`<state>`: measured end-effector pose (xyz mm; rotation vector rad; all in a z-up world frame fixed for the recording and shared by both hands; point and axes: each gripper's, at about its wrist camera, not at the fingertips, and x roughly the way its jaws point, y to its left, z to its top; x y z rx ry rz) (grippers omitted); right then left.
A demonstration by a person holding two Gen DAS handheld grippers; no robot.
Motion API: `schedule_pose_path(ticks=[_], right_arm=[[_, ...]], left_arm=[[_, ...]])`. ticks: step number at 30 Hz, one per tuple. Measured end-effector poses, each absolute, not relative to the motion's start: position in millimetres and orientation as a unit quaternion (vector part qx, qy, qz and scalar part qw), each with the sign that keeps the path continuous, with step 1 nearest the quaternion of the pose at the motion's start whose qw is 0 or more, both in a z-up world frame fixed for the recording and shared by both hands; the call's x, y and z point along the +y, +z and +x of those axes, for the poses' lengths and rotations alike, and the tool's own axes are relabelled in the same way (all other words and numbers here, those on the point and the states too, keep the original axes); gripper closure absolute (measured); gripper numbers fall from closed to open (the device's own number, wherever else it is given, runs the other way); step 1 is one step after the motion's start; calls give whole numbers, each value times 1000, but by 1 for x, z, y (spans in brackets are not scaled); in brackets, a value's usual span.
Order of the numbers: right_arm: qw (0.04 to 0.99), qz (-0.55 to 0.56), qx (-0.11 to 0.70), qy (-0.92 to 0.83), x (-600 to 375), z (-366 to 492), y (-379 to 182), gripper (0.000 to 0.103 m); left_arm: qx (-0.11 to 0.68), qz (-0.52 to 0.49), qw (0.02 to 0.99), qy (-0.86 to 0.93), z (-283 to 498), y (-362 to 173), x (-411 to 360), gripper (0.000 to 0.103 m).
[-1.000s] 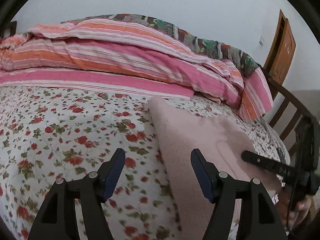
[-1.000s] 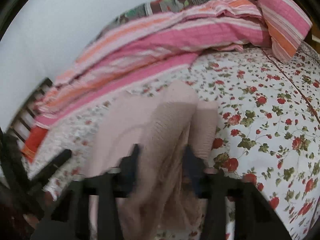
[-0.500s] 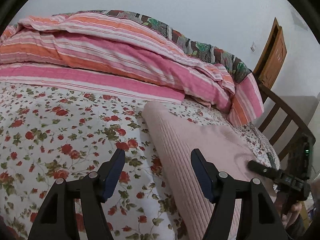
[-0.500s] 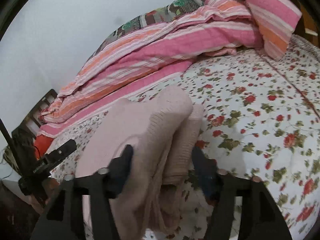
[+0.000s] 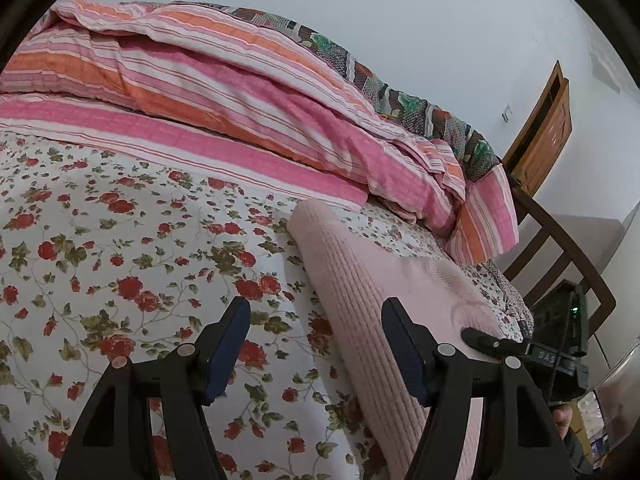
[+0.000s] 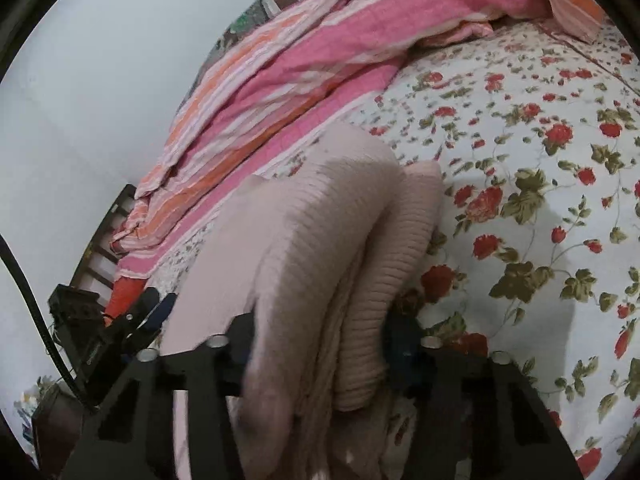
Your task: Fold small clothes
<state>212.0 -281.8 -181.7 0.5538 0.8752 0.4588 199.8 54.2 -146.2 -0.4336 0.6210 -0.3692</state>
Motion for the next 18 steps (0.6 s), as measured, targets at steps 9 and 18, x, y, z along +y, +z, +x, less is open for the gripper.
schedule_pose_path(ticks=[9,18], right_arm=[[892,181,372,183,-243,188,-103,69],[923,75,338,164,-178,178,-43,71]], left_arm=[[286,-215,918,-171,189,-129,67,37],[271,-227,924,-145,172,-115,107,37]])
